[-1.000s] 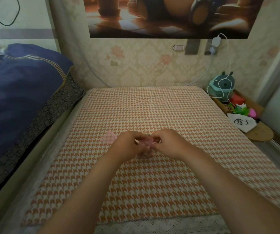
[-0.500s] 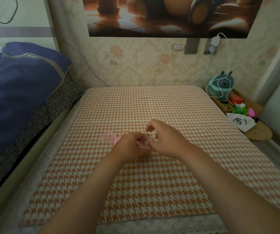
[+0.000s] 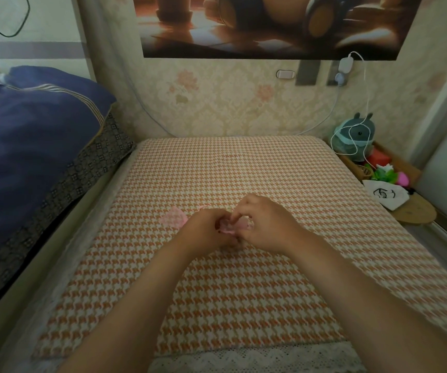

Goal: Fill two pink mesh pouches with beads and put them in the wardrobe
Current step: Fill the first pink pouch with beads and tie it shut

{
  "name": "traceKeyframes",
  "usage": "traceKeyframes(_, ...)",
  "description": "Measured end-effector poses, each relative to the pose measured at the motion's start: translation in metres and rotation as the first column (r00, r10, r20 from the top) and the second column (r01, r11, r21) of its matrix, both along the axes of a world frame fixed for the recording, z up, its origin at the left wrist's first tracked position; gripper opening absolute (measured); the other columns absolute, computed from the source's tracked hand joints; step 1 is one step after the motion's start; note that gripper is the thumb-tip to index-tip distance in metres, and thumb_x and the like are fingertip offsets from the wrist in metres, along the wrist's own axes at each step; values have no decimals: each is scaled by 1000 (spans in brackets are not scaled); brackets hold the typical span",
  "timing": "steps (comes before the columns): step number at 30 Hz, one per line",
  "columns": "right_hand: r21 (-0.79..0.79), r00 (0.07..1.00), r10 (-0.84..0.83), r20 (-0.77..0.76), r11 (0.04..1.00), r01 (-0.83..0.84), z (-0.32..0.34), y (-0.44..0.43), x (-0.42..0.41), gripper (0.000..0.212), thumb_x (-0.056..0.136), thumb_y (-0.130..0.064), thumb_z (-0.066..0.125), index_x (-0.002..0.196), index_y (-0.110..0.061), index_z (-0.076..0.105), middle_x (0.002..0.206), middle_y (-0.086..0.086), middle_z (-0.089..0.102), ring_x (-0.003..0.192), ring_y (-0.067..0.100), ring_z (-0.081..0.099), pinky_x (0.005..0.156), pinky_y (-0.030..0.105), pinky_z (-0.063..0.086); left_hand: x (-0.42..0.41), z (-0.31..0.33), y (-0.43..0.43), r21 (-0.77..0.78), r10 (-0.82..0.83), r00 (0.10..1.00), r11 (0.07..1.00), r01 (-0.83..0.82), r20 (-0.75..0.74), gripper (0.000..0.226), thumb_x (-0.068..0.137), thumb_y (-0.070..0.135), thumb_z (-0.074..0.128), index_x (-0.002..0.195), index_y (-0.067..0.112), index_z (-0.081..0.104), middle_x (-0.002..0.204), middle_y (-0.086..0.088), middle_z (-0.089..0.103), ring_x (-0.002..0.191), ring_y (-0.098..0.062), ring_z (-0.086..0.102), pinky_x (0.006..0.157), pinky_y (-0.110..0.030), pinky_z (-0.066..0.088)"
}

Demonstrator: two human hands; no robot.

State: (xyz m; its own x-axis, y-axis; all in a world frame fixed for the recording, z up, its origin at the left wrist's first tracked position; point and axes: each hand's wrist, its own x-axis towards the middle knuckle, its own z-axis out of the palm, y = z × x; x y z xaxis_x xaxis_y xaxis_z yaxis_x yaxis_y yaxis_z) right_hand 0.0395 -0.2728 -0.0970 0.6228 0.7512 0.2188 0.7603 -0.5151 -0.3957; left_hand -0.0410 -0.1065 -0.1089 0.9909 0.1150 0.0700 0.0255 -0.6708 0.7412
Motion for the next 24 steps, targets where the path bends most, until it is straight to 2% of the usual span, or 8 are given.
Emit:
traceKeyframes(2, -9, 1000, 3, -22, 1000, -4, -1, 1, 0, 15, 93, -36, 70, 107, -37, 76, 115, -18, 56, 110, 7, 53, 89, 26, 45, 2, -2, 2, 31, -7, 1000, 1000, 6, 13, 27, 71, 15, 83, 85, 31, 66, 69, 13, 62, 59, 4, 54, 60, -16, 40)
traceKeyframes(5, 31, 997, 17, -70, 999, -15, 0, 4, -1, 16, 92, -39, 71, 106, -33, 77, 113, -16, 59, 107, 7, 55, 93, 31, 49, 3, -3, 2, 67, -11, 1000, 998, 10, 25, 27, 71, 15, 83, 82, 31, 64, 68, 12, 59, 61, -4, 51, 61, -24, 41)
traceKeyframes(7, 66, 997, -8, -73, 998, 12, 1, 4, -3, 20, 89, -45, 73, 102, -30, 77, 112, -14, 61, 107, 9, 56, 94, 32, 48, 3, -4, 2, 62, -12, 1000, 998, 10, 26, 28, 70, 15, 83, 86, 30, 66, 72, 8, 63, 67, -11, 58, 65, -31, 48)
traceKeyframes(11, -22, 999, -30, -23, 999, 29, -1, 4, -2, 17, 93, -41, 68, 103, -33, 79, 120, -17, 62, 116, 9, 52, 101, 36, 46, 3, -4, 3, 52, -19, 1000, 999, 17, 21, 28, 68, 17, 83, 90, 30, 70, 81, 1, 71, 81, -23, 68, 77, -45, 56)
traceKeyframes(15, -99, 1000, 26, -7, 995, -27, -1, 4, -4, 21, 95, -37, 63, 109, -34, 79, 125, -15, 62, 118, 12, 53, 100, 37, 46, 2, -4, 2, 48, -13, 1000, 999, 12, 9, 32, 68, 16, 83, 97, 24, 72, 83, 1, 72, 82, -24, 68, 78, -46, 56)
traceKeyframes(18, -54, 999, -3, 53, 998, 6, 0, 4, -2, 22, 94, -37, 64, 112, -34, 77, 120, -15, 63, 114, 11, 55, 97, 34, 47, 0, -3, 3, 22, 8, 1000, 1000, -8, 22, 29, 69, 20, 83, 95, 27, 69, 85, -2, 72, 83, -25, 68, 80, -46, 56)
traceKeyframes(20, -32, 999, 11, 37, 999, -10, 1, 4, -2, 22, 96, -38, 63, 113, -35, 77, 120, -16, 62, 113, 8, 53, 94, 30, 45, -2, 0, 6, 27, 26, 1000, 999, -26, 15, 29, 71, 21, 84, 93, 30, 68, 85, -1, 72, 81, -22, 68, 80, -44, 56)
traceKeyframes(24, -100, 998, 58, -7, 993, -58, 2, 3, -6, 24, 97, -41, 62, 115, -35, 77, 123, -14, 63, 115, 9, 54, 96, 27, 43, -6, 3, 10, 50, 47, 999, 998, -48, 24, 29, 72, 21, 85, 100, 21, 76, 87, 3, 75, 81, -16, 70, 79, -38, 58)
